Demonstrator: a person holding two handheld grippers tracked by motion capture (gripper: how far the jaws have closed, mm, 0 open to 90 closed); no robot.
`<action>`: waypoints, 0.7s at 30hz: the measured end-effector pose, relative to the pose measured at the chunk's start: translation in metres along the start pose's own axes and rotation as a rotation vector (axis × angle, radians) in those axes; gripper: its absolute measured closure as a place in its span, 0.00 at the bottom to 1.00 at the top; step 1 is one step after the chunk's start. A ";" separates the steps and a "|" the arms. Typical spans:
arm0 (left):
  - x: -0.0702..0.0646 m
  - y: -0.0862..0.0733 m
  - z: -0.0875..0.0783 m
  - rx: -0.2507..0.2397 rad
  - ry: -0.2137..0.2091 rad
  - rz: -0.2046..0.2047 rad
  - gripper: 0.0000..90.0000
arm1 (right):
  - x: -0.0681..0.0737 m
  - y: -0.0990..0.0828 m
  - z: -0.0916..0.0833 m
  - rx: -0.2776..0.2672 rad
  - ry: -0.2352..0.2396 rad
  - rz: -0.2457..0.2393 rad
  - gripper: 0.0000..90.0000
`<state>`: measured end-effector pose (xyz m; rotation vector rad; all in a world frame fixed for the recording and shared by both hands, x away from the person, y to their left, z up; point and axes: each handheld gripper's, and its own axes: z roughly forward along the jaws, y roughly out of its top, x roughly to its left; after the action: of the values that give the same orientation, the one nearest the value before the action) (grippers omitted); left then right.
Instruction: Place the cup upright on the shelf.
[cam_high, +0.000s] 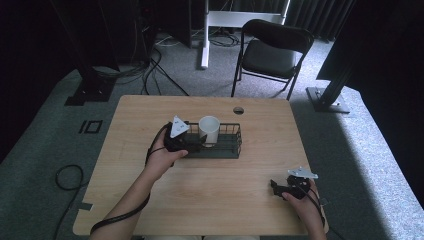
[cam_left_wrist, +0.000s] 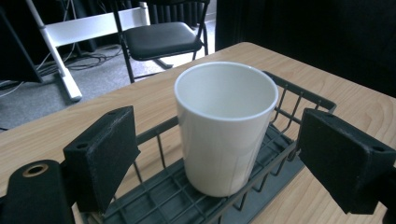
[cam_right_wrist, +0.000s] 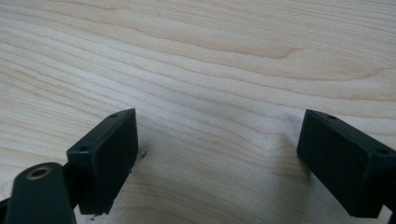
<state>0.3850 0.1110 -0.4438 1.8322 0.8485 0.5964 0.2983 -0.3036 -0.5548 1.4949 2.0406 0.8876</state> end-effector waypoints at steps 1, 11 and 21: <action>0.001 -0.002 -0.002 0.000 0.004 0.001 0.15 | 0.000 0.000 0.000 0.000 0.000 0.000 0.14; 0.009 -0.016 -0.021 0.009 0.026 -0.012 0.15 | 0.000 0.000 0.000 0.000 0.000 0.001 0.14; 0.012 -0.028 -0.043 0.002 0.043 -0.022 0.15 | 0.000 0.000 0.000 0.000 -0.001 0.000 0.14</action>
<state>0.3534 0.1525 -0.4527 1.8155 0.8974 0.6228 0.2983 -0.3036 -0.5548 1.4946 2.0401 0.8871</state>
